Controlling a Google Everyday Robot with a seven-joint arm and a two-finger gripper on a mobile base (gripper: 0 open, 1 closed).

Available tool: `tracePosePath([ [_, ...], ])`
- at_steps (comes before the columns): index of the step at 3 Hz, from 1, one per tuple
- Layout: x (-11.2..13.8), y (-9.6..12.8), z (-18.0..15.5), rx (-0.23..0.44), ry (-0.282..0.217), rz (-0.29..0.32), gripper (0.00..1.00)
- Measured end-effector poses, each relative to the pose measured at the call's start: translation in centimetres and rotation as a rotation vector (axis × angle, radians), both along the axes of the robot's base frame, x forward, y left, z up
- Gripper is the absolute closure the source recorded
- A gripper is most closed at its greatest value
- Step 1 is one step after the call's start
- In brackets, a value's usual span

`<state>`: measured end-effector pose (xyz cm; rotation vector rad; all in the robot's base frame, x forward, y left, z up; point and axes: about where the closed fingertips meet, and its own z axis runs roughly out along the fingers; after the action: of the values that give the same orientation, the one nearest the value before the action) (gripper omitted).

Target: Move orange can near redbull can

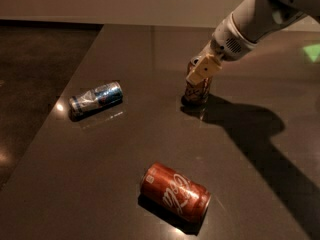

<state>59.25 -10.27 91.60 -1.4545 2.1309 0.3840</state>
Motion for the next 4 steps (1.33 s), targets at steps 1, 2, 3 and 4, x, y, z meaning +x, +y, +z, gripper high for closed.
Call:
tracePosePath([
  [1,-0.8,2.0,1.0,0.011,-0.005,0.054,1.00],
  [2,-1.3,5.3,1.7,0.013,-0.015,0.119,1.00],
  [3,-1.6,9.0,2.2,0.010,-0.026,0.189,1.00],
  [4,-2.0,11.9,2.2,0.008,-0.031,0.245,1.00],
])
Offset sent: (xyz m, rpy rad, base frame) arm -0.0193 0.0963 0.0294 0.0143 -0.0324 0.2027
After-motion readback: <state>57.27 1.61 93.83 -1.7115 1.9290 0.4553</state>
